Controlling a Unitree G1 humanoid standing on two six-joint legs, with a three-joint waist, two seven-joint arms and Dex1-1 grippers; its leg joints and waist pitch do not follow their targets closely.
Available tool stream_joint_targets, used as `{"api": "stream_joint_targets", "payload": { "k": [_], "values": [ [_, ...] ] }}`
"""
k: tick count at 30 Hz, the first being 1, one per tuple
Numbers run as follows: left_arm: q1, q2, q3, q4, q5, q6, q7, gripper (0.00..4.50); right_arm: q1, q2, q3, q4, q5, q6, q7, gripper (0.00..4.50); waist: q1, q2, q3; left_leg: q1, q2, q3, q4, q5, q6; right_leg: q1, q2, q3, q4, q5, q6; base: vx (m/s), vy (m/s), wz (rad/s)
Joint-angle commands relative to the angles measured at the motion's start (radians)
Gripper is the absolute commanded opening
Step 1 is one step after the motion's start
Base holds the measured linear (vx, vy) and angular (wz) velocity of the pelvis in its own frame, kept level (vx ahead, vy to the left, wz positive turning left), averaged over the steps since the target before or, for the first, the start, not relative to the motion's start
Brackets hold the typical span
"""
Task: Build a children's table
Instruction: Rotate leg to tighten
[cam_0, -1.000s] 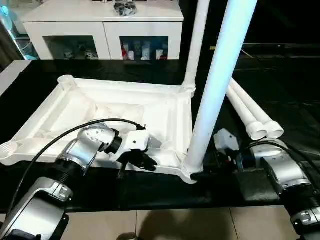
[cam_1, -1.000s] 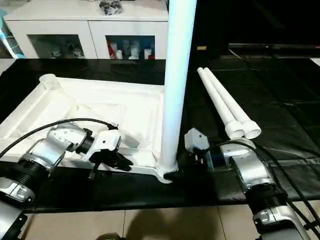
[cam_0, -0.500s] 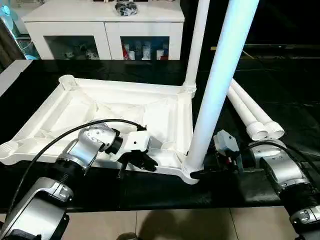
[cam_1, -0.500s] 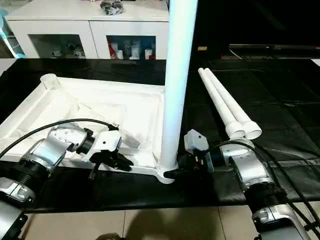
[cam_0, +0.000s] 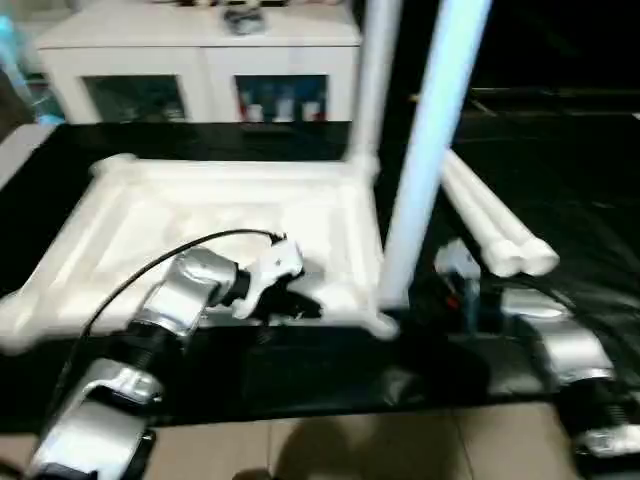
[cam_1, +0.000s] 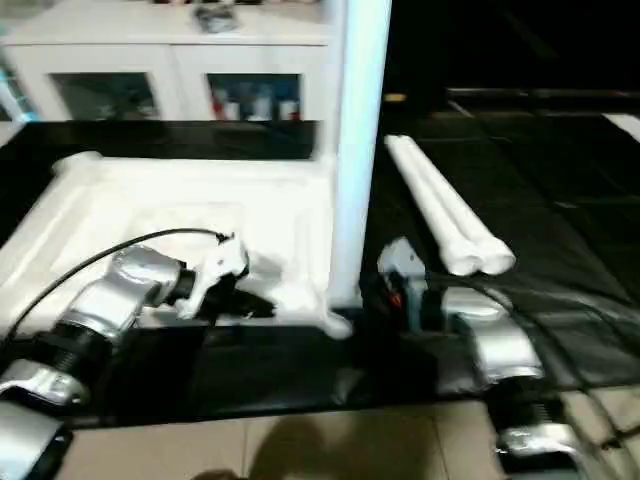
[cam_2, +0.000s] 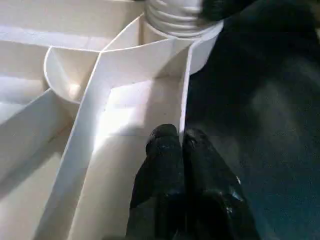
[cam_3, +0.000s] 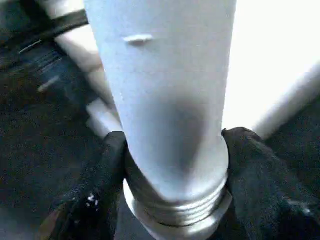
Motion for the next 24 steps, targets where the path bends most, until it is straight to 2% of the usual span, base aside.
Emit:
{"api": "stream_joint_targets", "payload": {
  "k": [1,3,4,5,7,9,11,13,14,15,16,17,18,19,20,22,24],
  "values": [
    [-0.073,-0.090,0.064,-0.032,-0.058,0.058,0.155,0.00,-0.057,0.126,0.055,0.042,0.014,0.043,-0.092,2.65,-0.008,-0.001,-0.067,0.011,0.058,-0.032,-0.079,-0.296,0.009,0.051,-0.086,0.058,-0.088,-0.438,-0.119,0.000,0.000,0.00],
    [-0.089,-0.120,0.085,-0.031,-0.051,0.095,0.229,0.00,-0.100,0.168,0.051,0.092,-0.009,0.052,-0.184,2.65,-0.015,-0.003,-0.069,0.013,0.053,-0.030,-0.075,-0.290,0.018,0.053,-0.086,0.057,-0.090,-0.416,-0.129,0.000,0.000,0.00],
    [-0.091,-0.124,0.089,-0.032,-0.049,0.102,0.240,0.00,-0.106,0.175,0.050,0.097,-0.014,0.055,-0.198,2.65,-0.021,-0.003,-0.070,0.009,0.052,-0.029,-0.075,-0.269,0.021,0.053,-0.084,0.059,-0.083,-0.386,-0.142,0.000,0.000,0.00],
    [-0.107,-0.155,0.112,-0.029,-0.038,0.124,0.318,0.00,-0.158,0.213,0.025,0.161,-0.021,0.095,-0.310,2.65,-0.024,-0.007,-0.073,0.007,0.051,-0.026,-0.072,-0.234,0.030,0.056,-0.084,0.061,-0.079,-0.350,-0.151,0.000,0.000,0.00],
    [-0.112,-0.166,0.119,-0.031,-0.039,0.133,0.336,0.00,-0.173,0.225,0.013,0.184,-0.014,0.104,-0.336,2.65,-0.024,-0.006,-0.076,0.005,0.050,-0.025,-0.069,-0.190,0.045,0.057,-0.083,0.061,-0.073,-0.295,-0.170,0.000,0.000,0.00],
    [-0.115,-0.180,0.114,-0.050,-0.019,0.140,0.369,0.00,-0.184,0.246,-0.006,0.194,-0.009,0.079,-0.344,3.21,-0.018,-0.008,-0.080,0.003,0.051,-0.021,-0.066,-0.143,0.069,0.058,-0.082,0.064,-0.062,-0.219,-0.186,0.000,0.000,0.00],
    [-0.112,-0.183,0.106,-0.067,-0.011,0.150,0.374,0.00,-0.182,0.261,-0.021,0.191,-0.012,0.073,-0.360,3.44,-0.014,-0.005,-0.087,-0.001,0.056,-0.023,-0.062,-0.064,0.106,0.061,-0.081,0.066,-0.041,-0.088,-0.215,0.000,0.000,0.00],
    [-0.099,-0.178,0.091,-0.094,-0.005,0.157,0.358,0.00,-0.172,0.265,-0.025,0.179,-0.016,0.070,-0.367,3.53,-0.014,-0.004,-0.087,0.001,0.057,-0.022,-0.060,-0.048,0.127,0.059,-0.081,0.065,-0.037,-0.045,-0.232,0.000,0.000,0.00],
    [-0.095,-0.175,0.087,-0.100,-0.004,0.158,0.352,0.00,-0.168,0.264,-0.025,0.176,-0.017,0.070,-0.368,3.73,-0.014,-0.001,-0.086,0.002,0.057,-0.021,-0.059,-0.051,0.133,0.060,-0.081,0.065,-0.038,-0.044,-0.236,0.000,0.000,0.00],
    [-0.078,-0.159,0.072,-0.126,-0.001,0.156,0.332,0.00,-0.153,0.257,-0.024,0.165,-0.019,0.063,-0.370,3.73,-0.013,-0.002,-0.084,0.002,0.057,-0.021,-0.060,-0.058,0.134,0.059,-0.081,0.065,-0.040,-0.052,-0.236,0.000,0.000,0.00],
    [-0.069,-0.149,0.065,-0.137,0.001,0.154,0.324,0.00,-0.147,0.254,-0.027,0.160,-0.020,0.058,-0.377,3.80,-0.014,0.004,-0.083,0.002,0.060,-0.022,-0.062,-0.077,0.127,0.060,-0.082,0.065,-0.042,-0.070,-0.231,0.000,0.000,0.00],
    [-0.068,-0.147,0.063,-0.138,0.002,0.153,0.323,0.00,-0.145,0.253,-0.028,0.158,-0.020,0.055,-0.376,3.91,-0.015,0.003,-0.082,0.004,0.059,-0.022,-0.064,-0.099,0.117,0.061,-0.082,0.064,-0.045,-0.091,-0.227,0.000,0.000,0.00],
    [-0.064,-0.140,0.059,-0.139,0.004,0.150,0.319,0.00,-0.136,0.249,-0.028,0.145,-0.016,0.043,-0.364,4.04,-0.015,0.009,-0.082,0.004,0.059,-0.023,-0.064,-0.108,0.110,0.061,-0.082,0.064,-0.046,-0.101,-0.224,0.000,0.000,0.00],
    [-0.061,-0.134,0.056,-0.140,0.007,0.146,0.318,0.00,-0.129,0.244,-0.026,0.133,-0.016,0.033,-0.362,4.04,-0.016,0.005,-0.080,0.006,0.060,-0.022,-0.066,-0.129,0.097,0.060,-0.082,0.065,-0.050,-0.119,-0.219,0.000,0.000,0.00],
    [-0.059,-0.130,0.055,-0.139,0.008,0.143,0.318,0.00,-0.122,0.238,-0.024,0.125,-0.020,0.026,-0.365,4.24,-0.017,0.007,-0.078,0.005,0.059,-0.022,-0.068,-0.145,0.086,0.061,-0.081,0.065,-0.053,-0.136,-0.214,0.000,0.000,0.00],
    [-0.057,-0.117,0.058,-0.127,0.012,0.132,0.319,0.00,-0.092,0.210,-0.022,0.087,-0.029,0.015,-0.355,4.35,-0.016,0.006,-0.078,0.007,0.058,-0.022,-0.069,-0.157,0.075,0.061,-0.080,0.065,-0.056,-0.152,-0.202,0.000,0.000,0.00],
    [-0.060,-0.101,0.050,-0.103,0.033,0.100,0.328,0.00,-0.048,0.180,-0.044,0.019,-0.011,0.024,-0.331,4.48,-0.014,0.005,-0.078,0.005,0.060,-0.024,-0.070,-0.156,0.077,0.063,-0.080,0.066,-0.055,-0.145,-0.196,0.000,0.000,0.00]
  ]
}}
